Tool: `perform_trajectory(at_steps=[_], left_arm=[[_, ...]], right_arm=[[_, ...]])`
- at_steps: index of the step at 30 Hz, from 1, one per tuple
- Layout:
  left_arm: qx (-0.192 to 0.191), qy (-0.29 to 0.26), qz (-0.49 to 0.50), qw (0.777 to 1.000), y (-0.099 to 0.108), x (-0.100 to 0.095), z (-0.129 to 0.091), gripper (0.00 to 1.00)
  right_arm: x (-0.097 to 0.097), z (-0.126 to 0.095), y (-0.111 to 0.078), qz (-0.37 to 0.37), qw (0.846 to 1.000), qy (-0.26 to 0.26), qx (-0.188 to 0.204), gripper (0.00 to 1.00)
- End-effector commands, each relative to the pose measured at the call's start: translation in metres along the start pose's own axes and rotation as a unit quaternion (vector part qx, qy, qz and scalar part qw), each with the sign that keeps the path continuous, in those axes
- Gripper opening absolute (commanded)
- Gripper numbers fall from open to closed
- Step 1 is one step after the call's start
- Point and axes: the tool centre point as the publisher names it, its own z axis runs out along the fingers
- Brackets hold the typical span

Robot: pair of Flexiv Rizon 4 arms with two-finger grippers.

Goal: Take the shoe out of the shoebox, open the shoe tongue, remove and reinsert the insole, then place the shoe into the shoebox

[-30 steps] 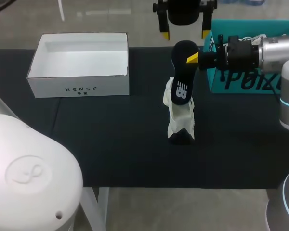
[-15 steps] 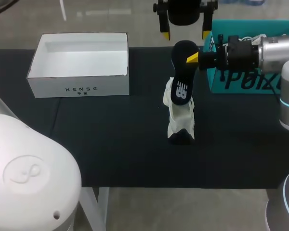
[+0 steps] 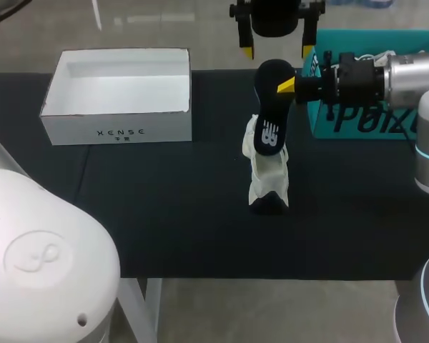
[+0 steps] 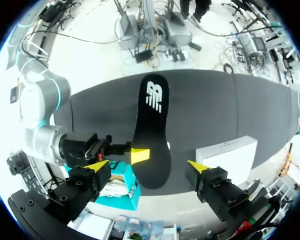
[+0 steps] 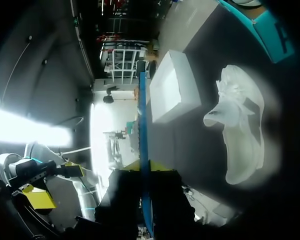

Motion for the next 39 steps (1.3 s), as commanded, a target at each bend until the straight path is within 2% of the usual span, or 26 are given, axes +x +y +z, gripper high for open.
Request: perform_trajectory(at_steps=[1, 4, 7, 11, 13, 16, 18, 23, 35, 39], left_arm=[[-0.001, -0.024, -0.004, 1.0, 0.0, 0.005, 0.001, 1.0], [0.008, -0.072, -0.022, 0.997, 0.001, 0.011, 0.0, 1.0], [-0.011, -0.099, -0.035, 0.994, 0.002, 0.019, 0.0, 1.0], [-0.045, -0.182, -0.034, 0.982, 0.002, 0.025, -0.006, 1.0], [-0.06, -0.201, -0.037, 0.977, 0.002, 0.027, -0.007, 1.0], [-0.081, -0.272, -0.023, 0.959, 0.001, 0.029, -0.014, 1.0], [-0.076, -0.305, -0.029, 0.949, 0.002, 0.031, -0.016, 1.0], [-0.032, -0.395, -0.017, 0.918, 0.003, 0.031, -0.022, 1.0], [-0.03, -0.403, -0.017, 0.914, 0.003, 0.031, -0.023, 1.0], [-0.03, -0.403, -0.017, 0.914, 0.003, 0.031, -0.023, 1.0]], right_arm=[[0.001, -0.001, -0.001, 0.001, 1.0, -0.002, 0.0, 0.0], [0.0, -0.002, -0.001, 0.0, 1.0, -0.003, 0.001, 0.0], [0.0, -0.002, -0.001, 0.0, 1.0, -0.004, 0.001, 0.0], [0.0, -0.003, -0.001, 0.0, 1.0, -0.005, 0.001, 0.0], [0.0, -0.004, -0.002, -0.001, 1.0, -0.006, 0.002, 0.0], [0.0, -0.005, -0.002, 0.0, 1.0, -0.005, 0.001, 0.0], [-0.001, -0.007, -0.001, 0.0, 1.0, -0.002, -0.001, 0.0], [-0.004, -0.007, 0.0, 0.005, 1.0, 0.001, 0.0, 0.0], [-0.023, -0.015, 0.001, 0.028, 1.0, -0.004, -0.001, 0.0], [-0.023, -0.017, 0.001, 0.032, 0.999, -0.001, 0.003, 0.0]])
